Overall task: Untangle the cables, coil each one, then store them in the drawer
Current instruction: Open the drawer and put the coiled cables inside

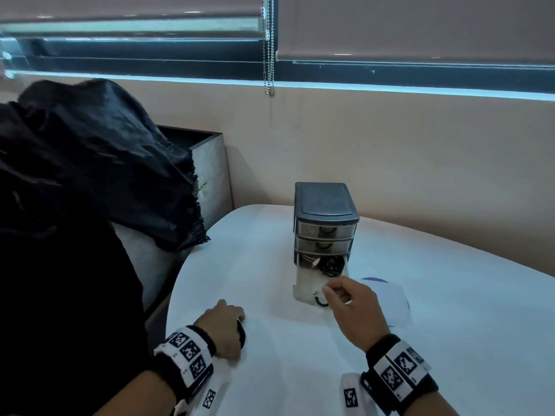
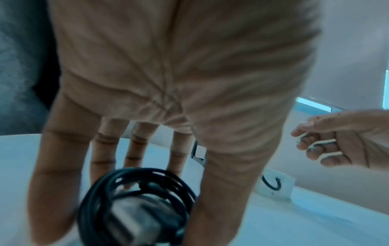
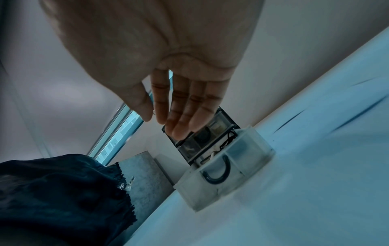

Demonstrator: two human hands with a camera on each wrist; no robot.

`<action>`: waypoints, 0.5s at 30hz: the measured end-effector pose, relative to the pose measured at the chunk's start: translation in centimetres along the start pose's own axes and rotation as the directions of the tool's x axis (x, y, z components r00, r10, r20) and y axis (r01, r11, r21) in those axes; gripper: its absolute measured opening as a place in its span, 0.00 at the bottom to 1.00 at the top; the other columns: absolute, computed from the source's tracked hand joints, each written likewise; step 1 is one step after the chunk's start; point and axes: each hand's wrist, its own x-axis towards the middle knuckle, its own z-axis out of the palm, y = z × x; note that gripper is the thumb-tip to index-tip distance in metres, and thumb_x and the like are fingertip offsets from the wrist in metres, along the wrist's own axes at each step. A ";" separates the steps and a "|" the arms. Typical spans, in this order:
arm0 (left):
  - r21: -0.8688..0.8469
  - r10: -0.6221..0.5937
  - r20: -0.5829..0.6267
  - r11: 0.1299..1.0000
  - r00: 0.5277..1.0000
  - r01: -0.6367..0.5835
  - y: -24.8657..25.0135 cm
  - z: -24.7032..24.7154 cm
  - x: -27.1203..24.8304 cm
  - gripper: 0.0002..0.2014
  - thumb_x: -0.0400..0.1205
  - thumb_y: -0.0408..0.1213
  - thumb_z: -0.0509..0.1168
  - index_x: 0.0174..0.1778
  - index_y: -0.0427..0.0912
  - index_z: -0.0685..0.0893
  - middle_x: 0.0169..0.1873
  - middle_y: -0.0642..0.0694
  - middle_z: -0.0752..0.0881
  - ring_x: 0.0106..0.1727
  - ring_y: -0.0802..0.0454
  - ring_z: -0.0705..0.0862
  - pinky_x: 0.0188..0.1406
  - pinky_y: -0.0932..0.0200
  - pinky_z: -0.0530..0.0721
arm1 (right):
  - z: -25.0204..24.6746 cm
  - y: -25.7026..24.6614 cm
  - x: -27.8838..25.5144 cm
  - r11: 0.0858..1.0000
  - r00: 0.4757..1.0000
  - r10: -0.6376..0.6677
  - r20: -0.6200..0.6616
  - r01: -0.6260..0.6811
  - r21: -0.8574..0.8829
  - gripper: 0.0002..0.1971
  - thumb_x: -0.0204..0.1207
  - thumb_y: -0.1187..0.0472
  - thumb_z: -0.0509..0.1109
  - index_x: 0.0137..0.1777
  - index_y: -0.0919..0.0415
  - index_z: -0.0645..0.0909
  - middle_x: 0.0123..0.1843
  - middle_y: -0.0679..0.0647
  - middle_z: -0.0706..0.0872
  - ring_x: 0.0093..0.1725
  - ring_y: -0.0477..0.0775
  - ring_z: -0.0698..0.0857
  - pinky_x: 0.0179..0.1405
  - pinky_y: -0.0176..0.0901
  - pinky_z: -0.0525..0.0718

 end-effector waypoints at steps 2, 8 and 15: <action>0.032 0.038 -0.031 0.999 0.999 -0.037 1.1 -0.7 -0.1 0.24 0.68 0.38 0.76 0.60 0.49 0.82 0.60 0.49 0.77 0.52 0.50 0.82 0.40 0.60 0.84 | -0.2 0.0 -0.5 1.000 1.000 0.005 0.015 -0.005 -0.005 0.08 0.78 0.60 0.73 0.38 0.49 0.84 0.34 0.43 0.88 0.38 0.37 0.84 0.37 0.26 0.79; -0.102 0.290 -0.240 0.942 0.927 -0.321 8.5 -6.7 1.3 0.26 0.72 0.41 0.77 0.67 0.48 0.82 0.62 0.50 0.80 0.60 0.53 0.80 0.54 0.60 0.82 | -1.8 0.3 -1.4 1.000 1.000 0.026 -0.016 -0.026 -0.017 0.07 0.78 0.58 0.73 0.38 0.49 0.84 0.33 0.42 0.88 0.37 0.40 0.85 0.38 0.32 0.82; 0.035 0.341 -0.224 0.939 0.913 -0.342 15.4 -5.3 6.4 0.20 0.71 0.46 0.75 0.59 0.46 0.86 0.56 0.46 0.87 0.58 0.45 0.85 0.51 0.56 0.84 | -3.9 1.5 -2.2 0.996 0.996 0.078 -0.043 -0.080 -0.029 0.08 0.78 0.57 0.73 0.38 0.47 0.84 0.36 0.40 0.88 0.38 0.40 0.85 0.38 0.31 0.81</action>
